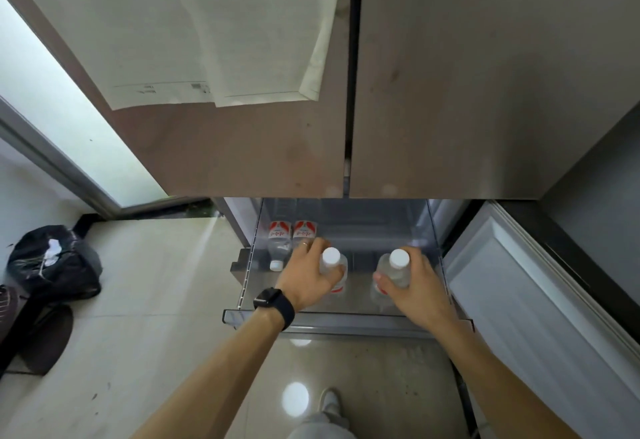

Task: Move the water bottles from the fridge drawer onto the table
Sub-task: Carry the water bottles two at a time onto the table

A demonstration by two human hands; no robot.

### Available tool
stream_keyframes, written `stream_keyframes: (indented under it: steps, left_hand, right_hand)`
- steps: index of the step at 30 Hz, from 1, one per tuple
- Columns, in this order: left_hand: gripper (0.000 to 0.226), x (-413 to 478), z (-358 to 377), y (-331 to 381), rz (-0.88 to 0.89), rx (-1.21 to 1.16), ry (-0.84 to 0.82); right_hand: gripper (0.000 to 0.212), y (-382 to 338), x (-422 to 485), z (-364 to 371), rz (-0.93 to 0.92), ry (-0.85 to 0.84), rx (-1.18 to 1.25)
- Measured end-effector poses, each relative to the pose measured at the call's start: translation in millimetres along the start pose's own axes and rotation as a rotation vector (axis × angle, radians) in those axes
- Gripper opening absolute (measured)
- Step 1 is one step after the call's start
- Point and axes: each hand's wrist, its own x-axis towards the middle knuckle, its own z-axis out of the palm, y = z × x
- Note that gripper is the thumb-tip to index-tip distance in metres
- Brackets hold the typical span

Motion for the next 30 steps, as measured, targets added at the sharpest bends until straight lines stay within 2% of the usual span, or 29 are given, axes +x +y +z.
stream_keyframes:
  steps: [2, 4, 9, 14, 20, 24, 30]
  left_hand:
    - [0.059, -6, 13, -2, -0.029, -0.116, -0.052]
    - [0.069, -7, 26, -7, -0.042, -0.186, -0.055]
    - [0.060, 5, 31, -9, -0.058, -0.159, 0.006]
    - [0.063, 11, 33, -10, -0.012, -0.075, -0.022]
    - [0.070, 19, 21, -6, -0.007, -0.084, -0.041]
    - [0.065, 5, 8, 3, 0.042, -0.152, 0.067]
    - [0.061, -41, -21, 26, 0.135, -0.186, 0.262]
  right_hand:
    - [0.071, 0, 2, 11, 0.047, -0.022, 0.082]
    - [0.073, 2, 5, 20, 0.063, 0.007, 0.099]
    - [0.067, 6, 11, 27, 0.091, 0.069, 0.107]
    - [0.061, 15, 12, 32, 0.116, 0.081, 0.086]
    - [0.054, 7, 9, 23, 0.132, 0.128, 0.126]
    - [0.059, -2, -11, -1, 0.113, 0.188, 0.151]
    - [0.068, -39, -49, -48, -0.043, 0.196, 0.172]
